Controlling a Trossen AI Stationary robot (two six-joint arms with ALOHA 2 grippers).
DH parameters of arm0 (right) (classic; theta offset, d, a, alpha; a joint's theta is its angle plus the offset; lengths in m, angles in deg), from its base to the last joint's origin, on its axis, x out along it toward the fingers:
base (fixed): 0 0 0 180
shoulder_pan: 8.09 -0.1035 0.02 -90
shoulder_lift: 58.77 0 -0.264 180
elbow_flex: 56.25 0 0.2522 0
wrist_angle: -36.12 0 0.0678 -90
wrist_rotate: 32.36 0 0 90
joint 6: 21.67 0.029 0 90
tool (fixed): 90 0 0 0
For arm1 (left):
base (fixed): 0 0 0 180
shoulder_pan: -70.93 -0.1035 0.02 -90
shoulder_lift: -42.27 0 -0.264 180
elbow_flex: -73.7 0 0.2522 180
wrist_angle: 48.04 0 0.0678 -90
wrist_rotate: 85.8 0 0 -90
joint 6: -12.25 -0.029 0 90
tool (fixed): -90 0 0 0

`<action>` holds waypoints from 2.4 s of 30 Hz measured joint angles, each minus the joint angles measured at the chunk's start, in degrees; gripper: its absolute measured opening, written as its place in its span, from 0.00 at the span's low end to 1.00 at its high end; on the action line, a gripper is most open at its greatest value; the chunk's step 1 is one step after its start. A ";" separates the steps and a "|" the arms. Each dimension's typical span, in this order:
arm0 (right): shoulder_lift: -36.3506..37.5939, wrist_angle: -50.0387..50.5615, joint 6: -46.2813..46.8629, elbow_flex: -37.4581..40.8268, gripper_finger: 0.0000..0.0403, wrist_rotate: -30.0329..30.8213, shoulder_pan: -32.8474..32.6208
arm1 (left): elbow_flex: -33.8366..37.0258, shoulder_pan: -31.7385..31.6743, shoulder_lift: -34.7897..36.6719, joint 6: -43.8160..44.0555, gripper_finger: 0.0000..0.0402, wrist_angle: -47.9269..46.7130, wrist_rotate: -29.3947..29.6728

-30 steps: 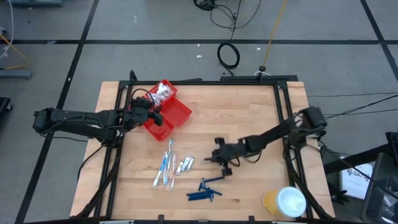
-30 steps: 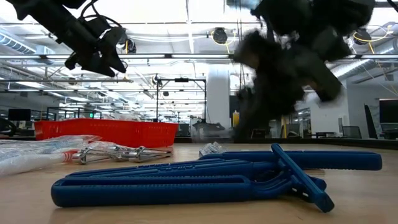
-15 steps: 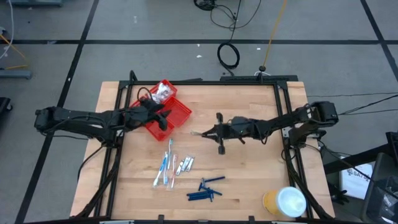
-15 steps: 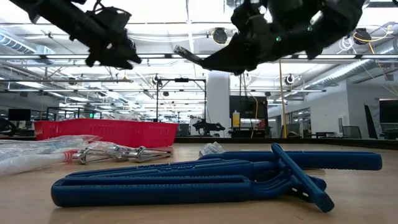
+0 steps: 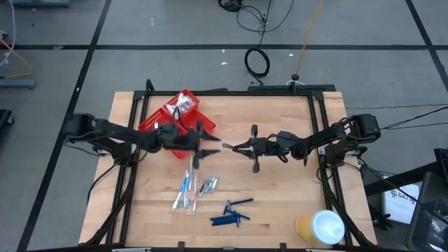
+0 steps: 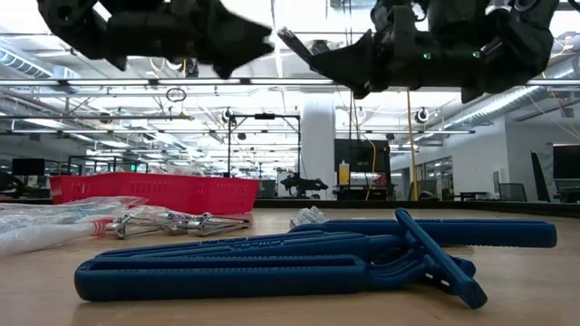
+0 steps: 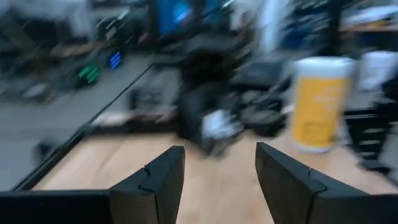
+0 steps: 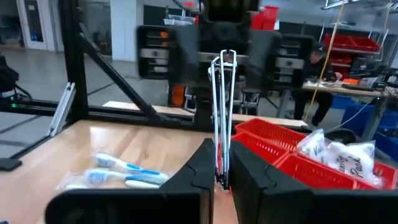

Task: Pick & Place Travel size toiletries
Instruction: Put the nail cutter into the horizontal left red bin

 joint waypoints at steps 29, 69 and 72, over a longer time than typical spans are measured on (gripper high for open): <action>0.07 -1.65 0.04 0.08 0.04 -2.82 -0.07 | -6.54 1.47 -14.42 1.62 0.48 13.82 2.52; 0.07 7.19 3.73 0.02 0.57 4.66 0.32 | -4.59 -0.26 11.56 7.45 0.09 -42.06 38.86; 0.07 7.19 3.73 0.02 0.55 4.67 0.33 | -1.70 -0.94 16.74 11.76 0.09 -50.20 44.56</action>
